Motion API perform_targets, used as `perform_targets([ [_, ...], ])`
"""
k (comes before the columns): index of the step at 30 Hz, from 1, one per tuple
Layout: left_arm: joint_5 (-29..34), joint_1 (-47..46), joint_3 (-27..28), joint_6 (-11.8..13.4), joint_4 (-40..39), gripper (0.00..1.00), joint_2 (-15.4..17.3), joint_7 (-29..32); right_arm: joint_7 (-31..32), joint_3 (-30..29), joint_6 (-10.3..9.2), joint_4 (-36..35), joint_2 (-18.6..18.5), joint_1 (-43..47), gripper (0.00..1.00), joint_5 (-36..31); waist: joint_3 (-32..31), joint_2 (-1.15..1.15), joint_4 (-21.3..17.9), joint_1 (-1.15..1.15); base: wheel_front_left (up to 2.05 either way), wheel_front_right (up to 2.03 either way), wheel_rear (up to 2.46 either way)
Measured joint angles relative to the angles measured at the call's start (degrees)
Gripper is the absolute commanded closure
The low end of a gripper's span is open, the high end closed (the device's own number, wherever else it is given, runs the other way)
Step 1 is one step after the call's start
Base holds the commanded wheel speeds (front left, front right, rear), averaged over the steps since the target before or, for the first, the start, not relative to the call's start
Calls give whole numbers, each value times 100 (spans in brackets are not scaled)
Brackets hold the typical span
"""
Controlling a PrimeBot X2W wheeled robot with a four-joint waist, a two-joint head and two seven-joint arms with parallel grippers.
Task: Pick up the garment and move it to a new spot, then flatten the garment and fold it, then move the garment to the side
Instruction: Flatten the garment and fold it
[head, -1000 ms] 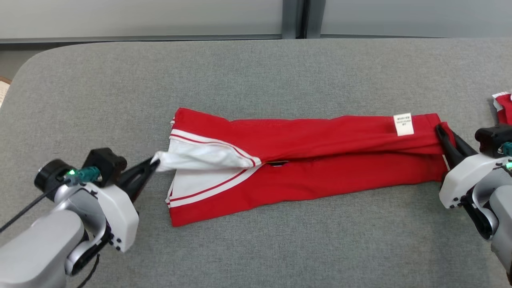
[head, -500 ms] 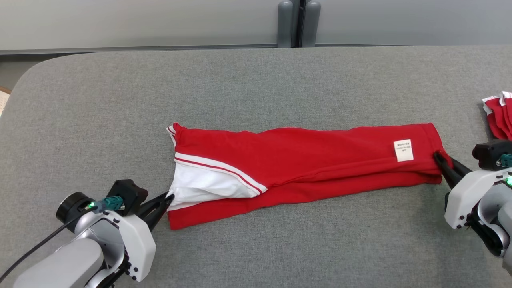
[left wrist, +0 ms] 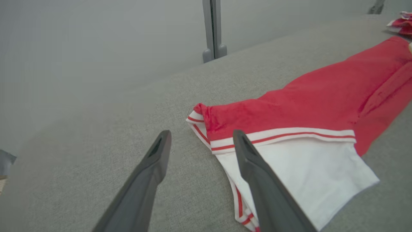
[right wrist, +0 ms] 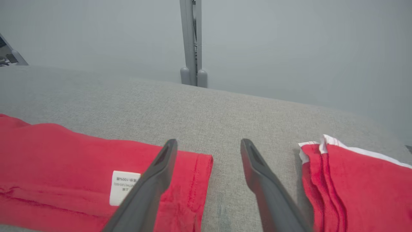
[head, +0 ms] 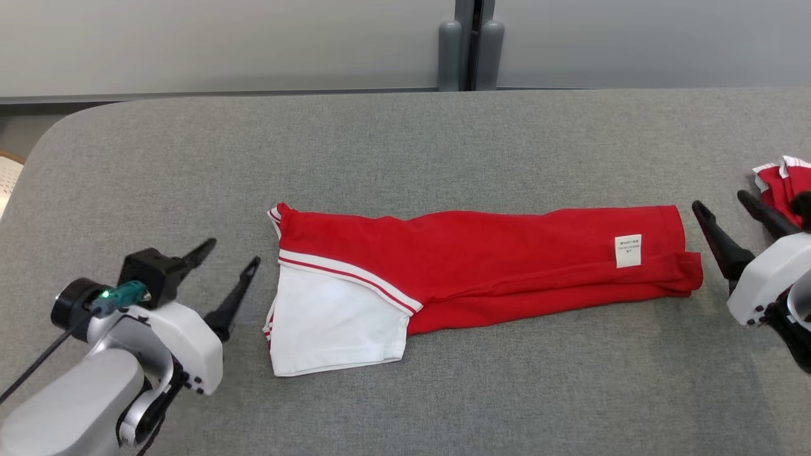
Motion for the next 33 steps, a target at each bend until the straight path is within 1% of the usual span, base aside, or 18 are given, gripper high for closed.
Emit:
perform_targets([
  [2, -49, -19, 213, 146, 27, 0, -59, -321, -250, -103, 0, 31, 52, -51, 0, -98, -50, 0, 4, 0, 0, 0, 0],
  [4, -152, -23, 461, 289, 33, 0, -169, -553, -553, -246, 0, 83, 179, -57, 0, -187, -96, 0, 8, 0, 0, 0, 0],
  [6, -221, -8, 751, 386, 22, 0, -283, -701, -817, -392, 0, 143, 312, -57, 0, -311, -137, 0, 10, 0, 0, 0, 0],
  [8, -232, 52, 1159, 491, -46, 0, -423, -759, -1013, -611, 0, 151, 456, -57, 0, -486, -163, 0, 6, 0, 0, 0, 0],
  [10, -69, 175, 1895, 669, -324, 0, -690, -767, -1100, -977, 0, 183, 584, -49, 0, -667, -171, 0, 12, 0, 0, 0, 0],
  [11, 114, 256, 2258, 682, -486, 0, -822, -777, -1103, -1187, -1, 165, 645, -39, 0, -786, -178, 0, 18, 0, 0, 0, 0],
  [14, 610, 818, 3173, 657, -844, 0, -1351, -787, -1125, -2016, -2, -353, 907, 153, 0, -1340, -181, 0, 29, 0, 0, 0, 0],
  [19, 1481, 1571, 4309, 223, -1069, 0, -2157, -784, -1127, -3096, -1, -1287, 1550, 1025, 0, -2193, -227, 0, 34, 0, 0, 0, 0],
  [21, 1814, 1808, 4632, 0, -1054, 0, -2455, -784, -1133, -3360, -2, -1568, 1784, 1333, 0, -2492, -249, 0, 38, 0, 0, 0, 0],
  [25, 2423, 2177, 5116, -422, -869, 0, -2960, -787, -1140, -3695, -2, -1881, 2231, 1863, 0, -2816, -273, 0, 31, 0, 0, 0, 0],
  [27, 2739, 2325, 5287, -610, -798, 0, -3149, -787, -1140, -3745, -2, -1957, 2374, 2021, 0, -2924, -269, 0, 20, 0, 0, 0, 0],
  [29, 2920, 2450, 5488, -760, -699, 0, -3298, -787, -1140, -3754, -2, -1975, 2486, 2135, 0, -3045, -255, 0, 4, 0, 0, 0, 0],
  [33, 3193, 2515, 5735, -993, -584, 0, -3448, -787, -1140, -3851, -2, -1947, 2561, 2154, 0, -3111, -168, 0, -4, 0, 0, 0, 0],
])
